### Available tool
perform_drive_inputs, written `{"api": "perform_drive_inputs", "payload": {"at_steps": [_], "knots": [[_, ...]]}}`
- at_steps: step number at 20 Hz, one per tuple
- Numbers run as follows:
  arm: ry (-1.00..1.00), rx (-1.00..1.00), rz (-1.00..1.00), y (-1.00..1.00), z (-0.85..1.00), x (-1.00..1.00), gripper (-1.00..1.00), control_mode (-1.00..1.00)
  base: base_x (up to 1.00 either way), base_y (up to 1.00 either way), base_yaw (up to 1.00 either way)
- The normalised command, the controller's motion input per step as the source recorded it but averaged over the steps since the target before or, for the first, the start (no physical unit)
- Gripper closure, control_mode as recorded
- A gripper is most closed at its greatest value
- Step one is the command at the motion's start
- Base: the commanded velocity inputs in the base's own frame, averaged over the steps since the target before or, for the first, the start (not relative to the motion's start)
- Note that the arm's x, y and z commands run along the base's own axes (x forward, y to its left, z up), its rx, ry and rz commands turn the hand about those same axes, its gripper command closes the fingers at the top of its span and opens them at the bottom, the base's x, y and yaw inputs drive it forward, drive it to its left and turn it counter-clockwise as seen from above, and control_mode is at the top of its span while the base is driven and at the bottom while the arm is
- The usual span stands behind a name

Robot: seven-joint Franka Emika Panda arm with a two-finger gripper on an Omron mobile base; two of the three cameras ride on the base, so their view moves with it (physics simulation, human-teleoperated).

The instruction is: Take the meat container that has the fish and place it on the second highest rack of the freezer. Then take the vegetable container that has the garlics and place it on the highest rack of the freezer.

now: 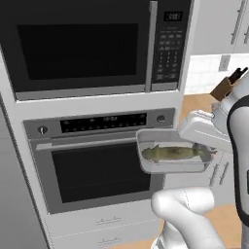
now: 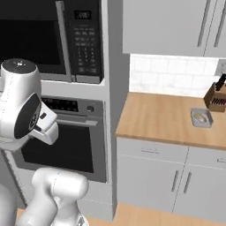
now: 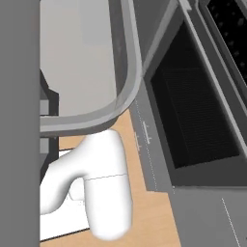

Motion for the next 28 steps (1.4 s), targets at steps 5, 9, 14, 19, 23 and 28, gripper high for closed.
{"api": "perform_drive_inputs", "payload": {"at_steps": [5, 9, 14, 19, 23, 28], "knots": [[0.0, 0.0, 0.0, 0.0, 0.0, 0.0, 1.0, 1.0, -0.05, 1.0, 0.0], [0.0, 0.0, 0.0, 0.0, 0.0, 0.0, 1.0, 1.0, -0.12, 1.0, 0.0], [0.0, 0.0, 0.0, 0.0, 0.0, 0.0, 1.0, 1.0, -0.12, 1.0, 0.0], [0.0, 0.0, 0.0, 0.0, 0.0, 0.0, 1.0, 1.0, -0.13, 1.0, 0.0], [0.0, 0.0, 0.0, 0.0, 0.0, 0.0, 1.0, 1.0, -0.12, 1.0, 0.0], [0.0, 0.0, 0.0, 0.0, 0.0, 0.0, 1.0, 1.0, -0.06, 0.99, 0.0]]}}
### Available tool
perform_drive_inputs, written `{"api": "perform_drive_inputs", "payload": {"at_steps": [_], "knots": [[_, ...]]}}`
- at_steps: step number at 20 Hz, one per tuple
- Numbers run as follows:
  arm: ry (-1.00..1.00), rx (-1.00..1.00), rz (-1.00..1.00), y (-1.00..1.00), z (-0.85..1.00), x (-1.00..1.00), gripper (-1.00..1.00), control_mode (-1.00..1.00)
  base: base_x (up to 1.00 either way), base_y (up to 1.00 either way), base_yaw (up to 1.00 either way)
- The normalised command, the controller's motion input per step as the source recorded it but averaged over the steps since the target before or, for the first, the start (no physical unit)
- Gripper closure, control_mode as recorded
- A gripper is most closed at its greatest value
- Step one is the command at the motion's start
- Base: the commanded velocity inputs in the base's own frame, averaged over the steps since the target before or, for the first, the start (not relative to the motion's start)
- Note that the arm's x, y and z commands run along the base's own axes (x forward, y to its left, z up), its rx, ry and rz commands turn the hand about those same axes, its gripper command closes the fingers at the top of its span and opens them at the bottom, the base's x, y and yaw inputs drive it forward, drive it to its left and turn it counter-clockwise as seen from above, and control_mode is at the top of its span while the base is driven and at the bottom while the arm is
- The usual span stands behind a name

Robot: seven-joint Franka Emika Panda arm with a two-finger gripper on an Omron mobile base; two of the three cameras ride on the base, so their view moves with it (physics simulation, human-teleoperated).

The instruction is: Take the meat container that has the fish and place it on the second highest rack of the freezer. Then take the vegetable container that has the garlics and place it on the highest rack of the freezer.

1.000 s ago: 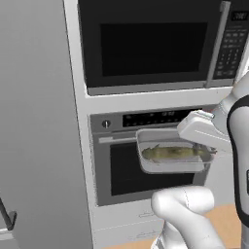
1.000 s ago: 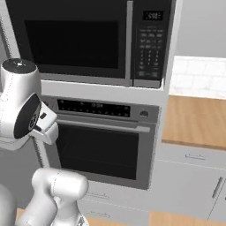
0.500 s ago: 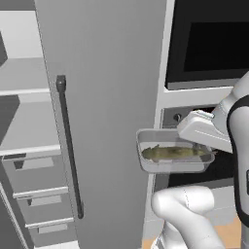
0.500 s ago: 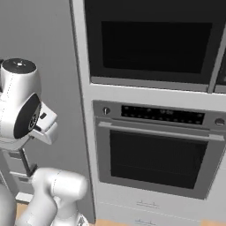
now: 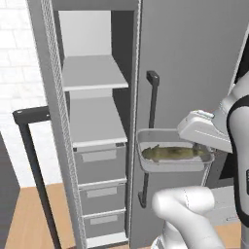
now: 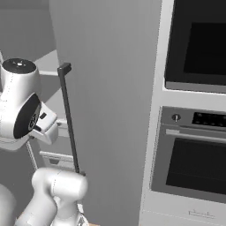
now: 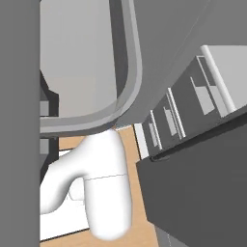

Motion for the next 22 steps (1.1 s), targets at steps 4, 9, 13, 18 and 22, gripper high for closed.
{"api": "perform_drive_inputs", "payload": {"at_steps": [4, 9, 13, 18, 22], "knots": [[0.0, 0.0, 0.0, 0.0, 0.0, 0.0, 1.0, 1.0, 0.0, 0.86, 0.0], [0.0, 0.0, 0.0, 0.0, 0.0, 0.0, 1.0, 1.0, 0.53, 0.19, -0.02], [0.0, 0.0, 0.0, 0.0, 0.0, 0.0, 1.0, 1.0, 0.55, 0.0, -0.02], [0.02, 0.01, -0.25, 0.02, -0.06, 0.14, 1.0, -1.0, 0.08, 0.0, -0.01], [0.0, 0.0, -0.61, 0.03, -0.27, 0.42, 1.0, -1.0, 0.0, 0.0, 0.0]]}}
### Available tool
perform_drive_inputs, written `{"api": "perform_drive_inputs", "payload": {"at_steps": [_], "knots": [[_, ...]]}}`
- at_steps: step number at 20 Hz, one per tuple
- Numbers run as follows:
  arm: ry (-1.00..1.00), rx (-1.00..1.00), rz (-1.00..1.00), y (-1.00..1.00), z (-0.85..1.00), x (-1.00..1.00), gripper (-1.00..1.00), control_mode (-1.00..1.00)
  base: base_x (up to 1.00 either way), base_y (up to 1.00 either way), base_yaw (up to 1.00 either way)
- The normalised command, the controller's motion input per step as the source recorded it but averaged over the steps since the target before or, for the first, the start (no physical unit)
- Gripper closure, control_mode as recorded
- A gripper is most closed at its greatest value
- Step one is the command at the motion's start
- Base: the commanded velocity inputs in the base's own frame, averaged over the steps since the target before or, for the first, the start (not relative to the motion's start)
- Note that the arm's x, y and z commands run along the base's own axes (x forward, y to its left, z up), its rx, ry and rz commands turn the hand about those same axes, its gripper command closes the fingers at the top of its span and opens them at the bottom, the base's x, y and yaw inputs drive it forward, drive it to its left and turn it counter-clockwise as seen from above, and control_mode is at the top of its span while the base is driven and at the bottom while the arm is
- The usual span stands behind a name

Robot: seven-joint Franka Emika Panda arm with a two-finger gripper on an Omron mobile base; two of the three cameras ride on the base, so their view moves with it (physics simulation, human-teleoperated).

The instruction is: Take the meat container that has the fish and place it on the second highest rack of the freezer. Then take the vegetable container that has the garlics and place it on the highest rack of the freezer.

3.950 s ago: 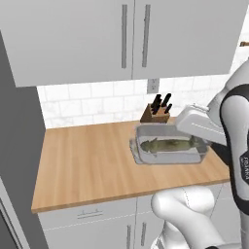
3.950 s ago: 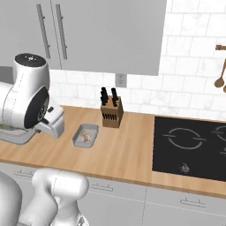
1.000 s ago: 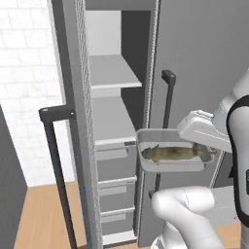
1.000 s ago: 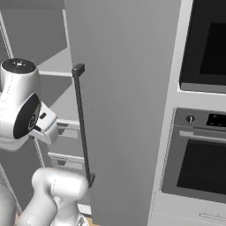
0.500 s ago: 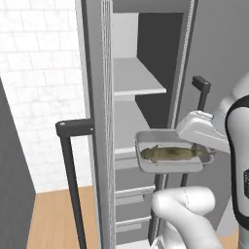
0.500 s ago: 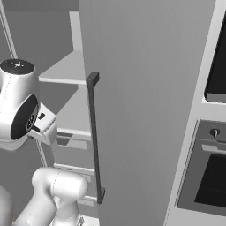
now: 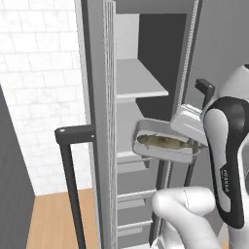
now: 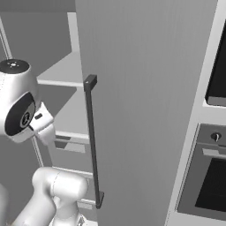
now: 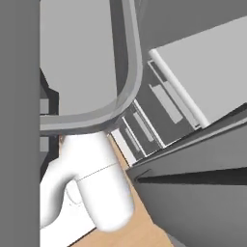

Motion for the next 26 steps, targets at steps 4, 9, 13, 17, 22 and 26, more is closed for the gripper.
{"api": "perform_drive_inputs", "payload": {"at_steps": [4, 9, 13, 17, 22, 26], "knots": [[0.0, 0.0, -0.59, 0.28, -0.4, 0.59, 1.0, -1.0, 0.0, 0.0, 0.0], [0.01, 0.0, -0.39, 0.3, -0.43, 0.87, 1.0, -1.0, 0.0, 0.0, 0.0], [0.0, 0.0, -0.19, 0.33, -0.59, 0.79, 1.0, -1.0, 0.0, 0.0, 0.0], [0.01, 0.0, -0.14, 0.13, -0.57, 0.98, 1.0, -1.0, 0.0, 0.0, 0.0], [0.07, 0.01, -0.11, 0.0, -0.56, 0.93, 1.0, -1.0, 0.0, 0.0, 0.0], [0.11, 0.02, -0.08, 0.0, -0.49, 0.97, 1.0, -1.0, 0.0, 0.0, 0.0]]}}
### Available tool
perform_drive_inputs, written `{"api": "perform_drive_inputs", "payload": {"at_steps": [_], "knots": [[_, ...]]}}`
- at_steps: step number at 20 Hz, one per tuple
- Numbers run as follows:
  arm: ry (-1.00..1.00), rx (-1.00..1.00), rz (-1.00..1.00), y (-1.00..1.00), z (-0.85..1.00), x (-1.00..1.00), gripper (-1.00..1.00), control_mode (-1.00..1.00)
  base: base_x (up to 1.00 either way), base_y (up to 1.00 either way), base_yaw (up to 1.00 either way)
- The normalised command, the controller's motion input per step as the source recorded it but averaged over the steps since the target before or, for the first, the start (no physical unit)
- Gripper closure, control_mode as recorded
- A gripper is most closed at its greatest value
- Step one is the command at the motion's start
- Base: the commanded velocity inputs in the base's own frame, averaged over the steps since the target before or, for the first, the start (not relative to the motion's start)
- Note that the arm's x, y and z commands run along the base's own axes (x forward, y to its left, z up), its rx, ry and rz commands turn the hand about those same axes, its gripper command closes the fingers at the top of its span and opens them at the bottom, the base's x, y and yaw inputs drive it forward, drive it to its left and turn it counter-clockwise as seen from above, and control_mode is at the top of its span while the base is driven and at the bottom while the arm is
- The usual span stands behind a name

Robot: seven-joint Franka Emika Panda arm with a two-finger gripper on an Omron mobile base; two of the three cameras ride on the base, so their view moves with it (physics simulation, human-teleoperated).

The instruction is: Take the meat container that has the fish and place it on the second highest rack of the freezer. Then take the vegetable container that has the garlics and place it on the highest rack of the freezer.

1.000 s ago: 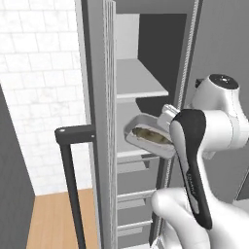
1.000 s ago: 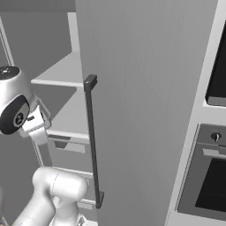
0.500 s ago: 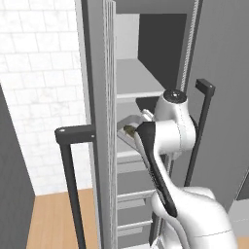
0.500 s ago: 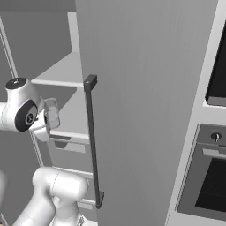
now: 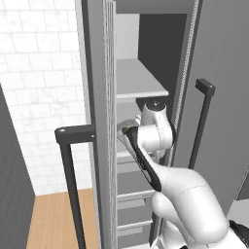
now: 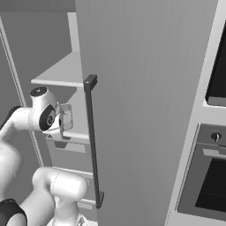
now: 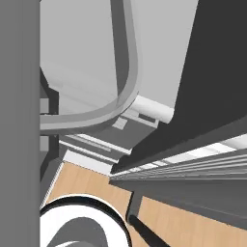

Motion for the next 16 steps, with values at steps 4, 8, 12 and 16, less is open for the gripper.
{"api": "perform_drive_inputs", "payload": {"at_steps": [4, 8, 12, 16], "knots": [[0.03, 0.01, -0.05, 0.0, -0.55, 0.67, 1.0, -1.0, 0.0, 0.0, 0.0], [0.0, 0.0, -0.05, 0.01, -0.51, 0.67, 1.0, -1.0, 0.0, 0.0, 0.0], [0.0, 0.0, -0.04, 0.06, -0.39, 0.61, 1.0, -1.0, 0.0, 0.0, 0.0], [0.0, 0.0, -0.03, 0.09, -0.25, 0.66, 1.0, -1.0, 0.0, 0.0, 0.0]]}}
